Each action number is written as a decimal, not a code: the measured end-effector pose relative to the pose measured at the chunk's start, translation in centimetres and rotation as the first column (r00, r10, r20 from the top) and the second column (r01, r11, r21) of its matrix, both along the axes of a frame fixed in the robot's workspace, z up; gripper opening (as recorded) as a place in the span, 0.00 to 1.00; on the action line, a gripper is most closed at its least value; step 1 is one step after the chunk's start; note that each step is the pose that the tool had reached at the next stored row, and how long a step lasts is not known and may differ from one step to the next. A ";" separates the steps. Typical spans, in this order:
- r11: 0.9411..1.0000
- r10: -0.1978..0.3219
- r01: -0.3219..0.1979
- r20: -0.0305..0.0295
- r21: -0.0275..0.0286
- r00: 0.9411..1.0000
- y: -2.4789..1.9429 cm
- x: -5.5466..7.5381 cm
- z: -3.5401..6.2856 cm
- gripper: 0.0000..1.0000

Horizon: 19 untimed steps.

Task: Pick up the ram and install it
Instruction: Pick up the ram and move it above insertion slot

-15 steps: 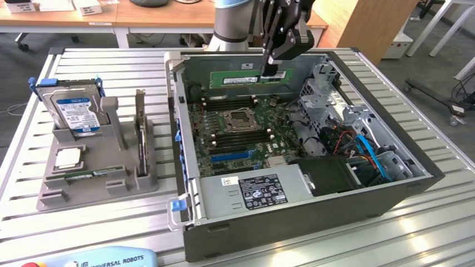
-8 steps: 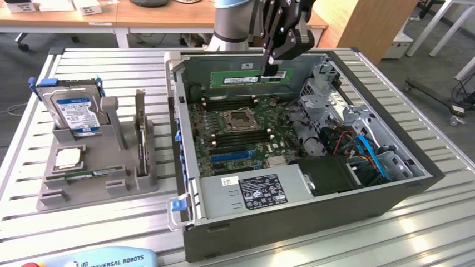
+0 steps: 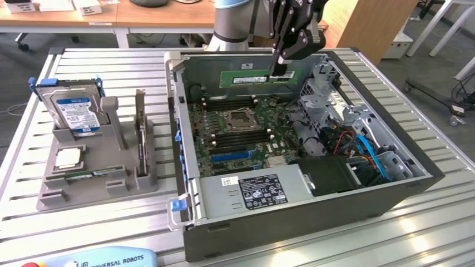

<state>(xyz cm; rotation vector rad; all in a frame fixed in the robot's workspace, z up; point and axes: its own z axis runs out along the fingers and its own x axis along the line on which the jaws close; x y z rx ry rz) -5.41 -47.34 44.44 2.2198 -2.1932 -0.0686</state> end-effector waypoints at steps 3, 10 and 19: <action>1.000 0.000 0.000 0.000 0.000 1.000 0.01 0.0 0.00 0.11; 1.000 0.000 0.000 0.000 0.000 1.000 0.04 0.0 0.00 0.11; 1.000 0.000 0.000 0.000 0.000 1.000 0.80 0.0 -0.01 0.11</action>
